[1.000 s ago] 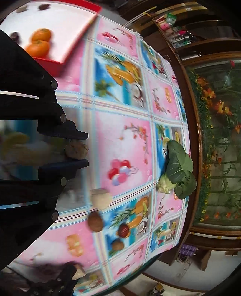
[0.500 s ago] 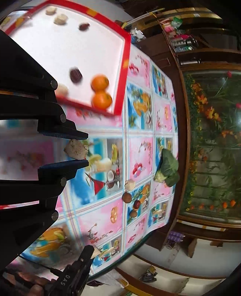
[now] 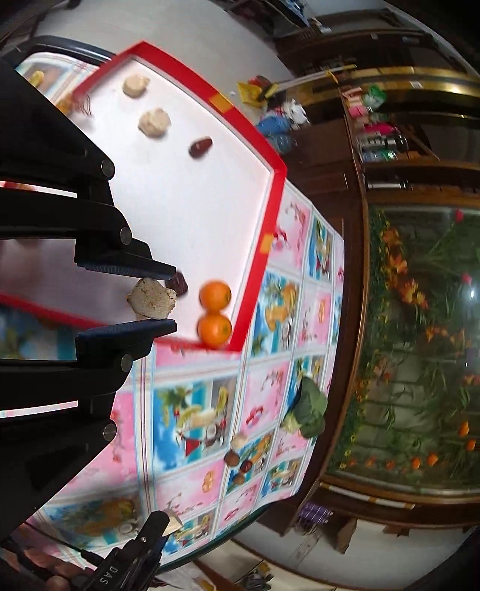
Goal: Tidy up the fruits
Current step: 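Carry both beige pieces over the tray and open both tools, then grasp a beige round piece with the left tool while the right tool grasps a brown nut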
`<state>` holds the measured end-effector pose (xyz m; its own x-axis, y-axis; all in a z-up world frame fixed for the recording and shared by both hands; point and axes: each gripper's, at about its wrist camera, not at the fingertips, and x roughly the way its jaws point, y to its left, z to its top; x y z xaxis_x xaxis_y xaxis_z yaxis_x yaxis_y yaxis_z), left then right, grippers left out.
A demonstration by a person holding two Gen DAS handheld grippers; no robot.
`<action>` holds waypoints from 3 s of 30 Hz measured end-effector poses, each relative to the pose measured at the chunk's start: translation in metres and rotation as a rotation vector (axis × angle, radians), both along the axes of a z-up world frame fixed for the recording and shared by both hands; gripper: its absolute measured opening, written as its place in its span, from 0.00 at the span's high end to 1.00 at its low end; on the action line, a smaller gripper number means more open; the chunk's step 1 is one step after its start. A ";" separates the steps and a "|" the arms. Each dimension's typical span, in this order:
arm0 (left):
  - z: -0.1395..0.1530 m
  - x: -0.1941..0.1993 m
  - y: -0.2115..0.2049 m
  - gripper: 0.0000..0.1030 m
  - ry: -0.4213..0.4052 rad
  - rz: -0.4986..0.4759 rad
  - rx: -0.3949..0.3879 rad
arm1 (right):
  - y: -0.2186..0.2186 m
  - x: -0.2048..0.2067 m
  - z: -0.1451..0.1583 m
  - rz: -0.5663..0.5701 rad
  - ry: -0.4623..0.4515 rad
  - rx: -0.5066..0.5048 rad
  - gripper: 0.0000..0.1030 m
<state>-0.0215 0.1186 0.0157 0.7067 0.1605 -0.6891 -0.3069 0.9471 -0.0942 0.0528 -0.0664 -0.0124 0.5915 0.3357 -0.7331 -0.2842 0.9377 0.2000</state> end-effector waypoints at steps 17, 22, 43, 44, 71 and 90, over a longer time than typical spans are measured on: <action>-0.003 -0.014 0.045 0.80 -0.008 0.081 -0.040 | 0.090 0.002 0.014 0.173 -0.028 0.003 0.75; -0.004 -0.016 0.061 0.80 -0.009 0.113 -0.045 | 0.112 0.002 0.017 0.221 -0.033 0.010 0.75; -0.017 0.057 0.141 0.80 0.043 0.238 -0.037 | 0.202 0.003 0.002 0.433 -0.001 0.015 0.76; -0.018 0.059 0.143 0.80 0.044 0.237 -0.035 | 0.203 0.003 0.001 0.433 -0.001 0.014 0.76; -0.012 0.042 0.154 0.01 -0.020 0.398 -0.065 | 0.166 0.007 0.001 0.345 -0.011 0.056 0.38; -0.028 0.122 -0.056 0.02 0.023 -0.080 0.015 | -0.093 0.116 -0.054 -0.233 0.089 -0.054 0.47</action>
<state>0.1004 0.0623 -0.0119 0.7016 0.1144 -0.7033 -0.2317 0.9700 -0.0734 0.1686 -0.1590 -0.0663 0.5804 0.1571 -0.7991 -0.0430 0.9858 0.1625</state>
